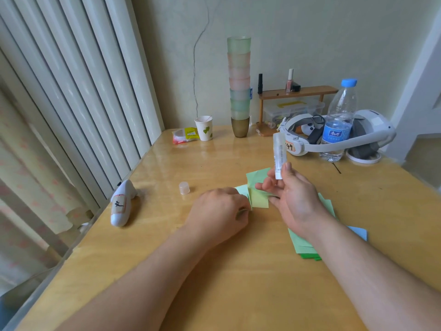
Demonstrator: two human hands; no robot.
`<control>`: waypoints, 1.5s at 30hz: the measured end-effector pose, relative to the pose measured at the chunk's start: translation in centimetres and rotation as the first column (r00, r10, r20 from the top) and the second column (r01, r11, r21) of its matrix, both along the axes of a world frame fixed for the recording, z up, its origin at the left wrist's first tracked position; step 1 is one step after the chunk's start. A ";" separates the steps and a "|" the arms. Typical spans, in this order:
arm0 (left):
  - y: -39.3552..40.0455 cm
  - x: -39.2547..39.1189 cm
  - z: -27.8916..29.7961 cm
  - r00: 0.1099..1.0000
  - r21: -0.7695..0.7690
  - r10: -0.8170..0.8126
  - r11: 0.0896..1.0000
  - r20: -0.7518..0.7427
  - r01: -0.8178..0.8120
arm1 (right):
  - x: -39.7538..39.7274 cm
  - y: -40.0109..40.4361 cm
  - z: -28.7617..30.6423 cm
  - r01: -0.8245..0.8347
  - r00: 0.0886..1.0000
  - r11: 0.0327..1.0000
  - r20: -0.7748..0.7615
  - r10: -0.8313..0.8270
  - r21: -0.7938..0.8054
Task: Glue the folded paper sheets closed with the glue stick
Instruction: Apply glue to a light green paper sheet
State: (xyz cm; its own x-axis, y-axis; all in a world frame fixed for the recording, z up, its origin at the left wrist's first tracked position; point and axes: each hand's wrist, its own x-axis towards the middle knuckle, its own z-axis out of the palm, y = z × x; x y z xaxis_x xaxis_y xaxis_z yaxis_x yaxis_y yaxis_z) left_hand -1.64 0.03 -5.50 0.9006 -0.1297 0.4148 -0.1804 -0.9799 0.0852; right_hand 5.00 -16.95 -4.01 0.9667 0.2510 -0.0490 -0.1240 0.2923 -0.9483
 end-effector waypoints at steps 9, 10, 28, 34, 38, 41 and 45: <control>0.2 -0.8 1.9 0.914 -0.016 -0.180 0.982 -0.365 0.187 | -0.6 -1.0 0.9 -0.008 1.000 0.998 0.008 0.009 -0.061; 0.7 -1.0 2.1 0.894 -0.058 -0.207 0.978 -0.398 0.200 | -0.6 -1.1 0.8 -0.015 1.000 0.998 0.014 0.016 -0.055; 4.5 2.1 -0.5 0.886 -0.286 -0.004 0.947 -0.463 -0.145 | 0.2 -2.0 1.4 -0.206 0.958 0.909 -0.116 0.263 0.362; 3.4 4.1 0.4 0.915 -0.501 -0.074 0.853 -0.396 -0.148 | 0.7 -2.1 0.7 -0.146 0.949 0.907 -0.201 0.241 0.394; 3.5 5.0 0.1 0.904 -0.566 -0.131 0.813 -0.407 -0.137 | 1.5 -2.7 0.6 -0.112 0.929 0.887 -0.268 0.253 0.448; 3.4 5.5 0.2 0.913 -0.627 -0.157 0.769 -0.376 -0.126 | 1.3 -2.7 1.0 -0.067 0.925 0.890 -0.306 0.225 0.452; 3.4 6.7 0.4 0.961 -0.570 -0.095 0.819 -0.258 -0.072 | 1.2 -2.5 1.1 -0.010 0.932 0.909 -0.325 0.159 0.417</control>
State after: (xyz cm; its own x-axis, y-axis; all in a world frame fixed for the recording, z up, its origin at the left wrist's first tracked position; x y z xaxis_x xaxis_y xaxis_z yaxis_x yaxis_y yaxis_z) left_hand 5.05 3.39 -5.14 0.9853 0.0436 0.1650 -0.0798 -0.7367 0.6715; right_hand 6.20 -19.47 -2.86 0.8811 0.4008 -0.2510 -0.4613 0.6116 -0.6428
